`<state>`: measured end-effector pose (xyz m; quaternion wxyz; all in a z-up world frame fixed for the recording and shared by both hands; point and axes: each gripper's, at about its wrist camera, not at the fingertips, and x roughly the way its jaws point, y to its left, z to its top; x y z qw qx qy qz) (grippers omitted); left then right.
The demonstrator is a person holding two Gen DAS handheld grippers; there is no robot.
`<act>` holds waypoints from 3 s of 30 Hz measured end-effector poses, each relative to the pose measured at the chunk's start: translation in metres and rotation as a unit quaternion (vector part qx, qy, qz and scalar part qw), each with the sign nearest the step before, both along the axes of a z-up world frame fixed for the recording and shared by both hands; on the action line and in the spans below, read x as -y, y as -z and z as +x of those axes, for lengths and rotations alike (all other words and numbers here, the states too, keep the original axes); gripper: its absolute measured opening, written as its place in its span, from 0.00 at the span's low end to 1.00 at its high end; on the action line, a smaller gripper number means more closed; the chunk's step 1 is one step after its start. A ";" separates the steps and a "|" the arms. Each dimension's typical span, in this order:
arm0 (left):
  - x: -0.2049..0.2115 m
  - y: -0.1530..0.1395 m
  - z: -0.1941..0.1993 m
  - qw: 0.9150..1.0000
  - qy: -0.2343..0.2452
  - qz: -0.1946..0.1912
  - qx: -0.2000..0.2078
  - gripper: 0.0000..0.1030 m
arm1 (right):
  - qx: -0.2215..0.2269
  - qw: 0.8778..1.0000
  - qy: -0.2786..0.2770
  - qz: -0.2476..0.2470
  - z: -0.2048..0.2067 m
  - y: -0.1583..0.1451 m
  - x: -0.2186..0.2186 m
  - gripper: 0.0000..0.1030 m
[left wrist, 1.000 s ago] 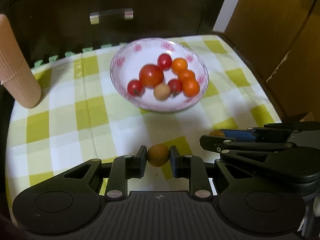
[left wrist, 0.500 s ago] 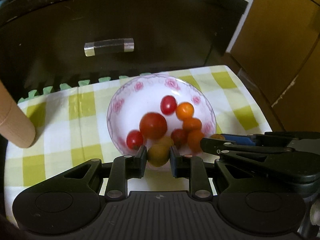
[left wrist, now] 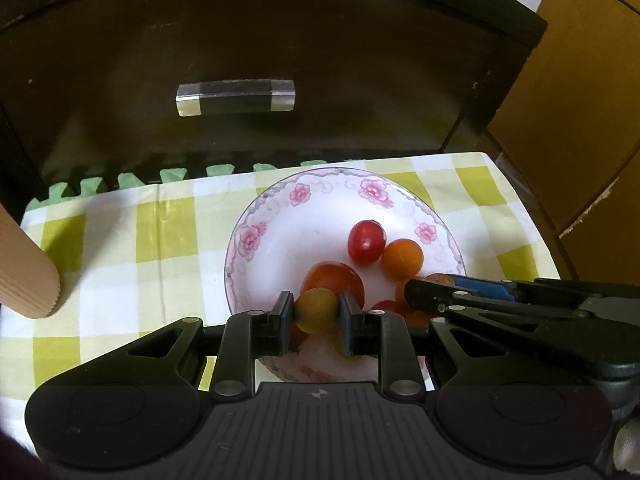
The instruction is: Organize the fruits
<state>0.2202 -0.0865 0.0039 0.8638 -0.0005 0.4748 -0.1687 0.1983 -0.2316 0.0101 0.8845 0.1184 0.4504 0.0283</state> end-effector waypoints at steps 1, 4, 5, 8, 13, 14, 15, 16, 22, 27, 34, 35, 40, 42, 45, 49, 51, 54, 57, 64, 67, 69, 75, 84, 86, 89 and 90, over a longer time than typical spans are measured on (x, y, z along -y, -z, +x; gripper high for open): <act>-0.001 0.001 0.001 1.000 0.000 -0.001 -0.001 0.29 | 0.000 1.000 0.000 0.000 0.001 0.001 0.000 0.25; -0.003 0.002 0.005 1.000 -0.003 -0.001 -0.002 0.29 | 0.001 1.000 0.002 -0.002 0.005 0.003 -0.001 0.25; -0.004 0.003 0.006 1.000 -0.003 -0.002 -0.002 0.29 | 0.000 1.000 0.003 -0.001 0.006 0.004 -0.001 0.25; -0.007 0.004 0.008 1.000 -0.002 -0.009 -0.004 0.29 | 0.001 1.000 0.003 -0.003 0.007 0.006 -0.002 0.25; -0.007 0.004 0.010 1.000 -0.003 -0.010 -0.007 0.32 | 0.002 1.000 0.006 0.001 0.008 0.006 -0.001 0.25; -0.006 0.004 0.011 1.000 -0.004 -0.008 -0.007 0.33 | 0.002 1.000 0.007 0.002 0.008 0.006 -0.001 0.25; -0.007 0.005 0.011 1.000 -0.005 -0.008 -0.006 0.35 | 0.002 1.000 0.009 0.003 0.008 0.006 -0.001 0.25; -0.007 0.005 0.011 1.000 -0.006 -0.008 -0.007 0.36 | 0.002 1.000 0.010 0.004 0.008 0.006 -0.001 0.25; -0.008 0.004 0.013 1.000 -0.013 -0.011 -0.007 0.43 | 0.001 1.000 0.018 0.013 0.009 0.006 0.003 0.25; -0.010 0.002 0.012 1.000 -0.018 -0.011 -0.004 0.47 | 0.005 1.000 0.020 0.016 0.007 0.005 0.004 0.25; -0.011 -0.003 0.007 1.000 -0.018 -0.010 0.003 0.51 | 0.010 0.999 0.025 0.023 0.005 0.003 0.004 0.25; -0.012 -0.004 0.007 1.000 -0.020 -0.010 0.004 0.52 | 0.010 0.999 0.025 0.024 0.005 0.002 0.004 0.26; -0.014 -0.008 0.004 1.000 -0.022 -0.011 0.006 0.57 | 0.015 0.999 0.029 0.032 0.003 -0.002 0.006 0.27; -0.014 -0.009 0.002 1.000 -0.021 -0.011 0.007 0.58 | 0.017 0.999 0.032 0.035 0.002 -0.003 0.007 0.28; -0.014 -0.009 -0.001 1.000 -0.019 -0.009 0.007 0.60 | 0.019 0.999 0.034 0.038 0.000 -0.006 0.008 0.28; -0.013 -0.012 -0.006 1.000 -0.016 -0.006 0.008 0.63 | 0.023 0.998 0.038 0.040 -0.004 -0.009 0.009 0.29; -0.012 -0.013 -0.011 1.000 -0.012 0.001 0.012 0.68 | 0.025 0.998 0.040 0.041 -0.007 -0.011 0.010 0.29; -0.010 -0.015 -0.020 1.000 -0.007 0.012 0.019 0.73 | 0.026 0.998 0.039 0.041 -0.013 -0.013 0.011 0.32; -0.008 -0.014 -0.031 0.999 -0.003 0.024 0.022 0.77 | 0.023 0.999 0.035 0.030 -0.022 -0.015 0.009 0.35; -0.012 -0.013 -0.054 0.999 -0.007 0.034 0.023 0.83 | 0.017 0.999 0.034 0.000 -0.049 -0.018 0.007 0.36; -0.018 -0.015 -0.064 0.999 -0.015 0.037 0.028 0.84 | 0.015 0.999 0.043 0.006 -0.064 -0.018 0.010 0.36; -0.022 -0.017 -0.072 0.998 -0.023 0.037 0.033 0.86 | 0.012 0.999 0.046 0.008 -0.074 -0.017 0.009 0.36; -0.026 -0.016 -0.093 0.997 -0.031 0.048 0.043 0.89 | 0.007 0.999 0.040 -0.004 -0.105 -0.015 0.001 0.37; -0.028 -0.008 -0.124 0.996 -0.031 0.063 0.054 1.00 | 0.001 0.999 0.040 -0.010 -0.138 -0.012 -0.006 0.39; -0.029 -0.006 -0.129 0.996 -0.031 0.065 0.053 1.00 | -0.004 0.999 0.041 -0.010 -0.144 -0.009 -0.007 0.39; -0.030 -0.004 -0.134 0.996 -0.032 0.067 0.052 1.00 | -0.007 0.999 0.045 -0.006 -0.154 -0.007 -0.006 0.39; -0.030 -0.003 -0.137 0.996 -0.033 0.068 0.052 1.00 | -0.008 0.999 0.045 -0.005 -0.156 -0.007 -0.006 0.39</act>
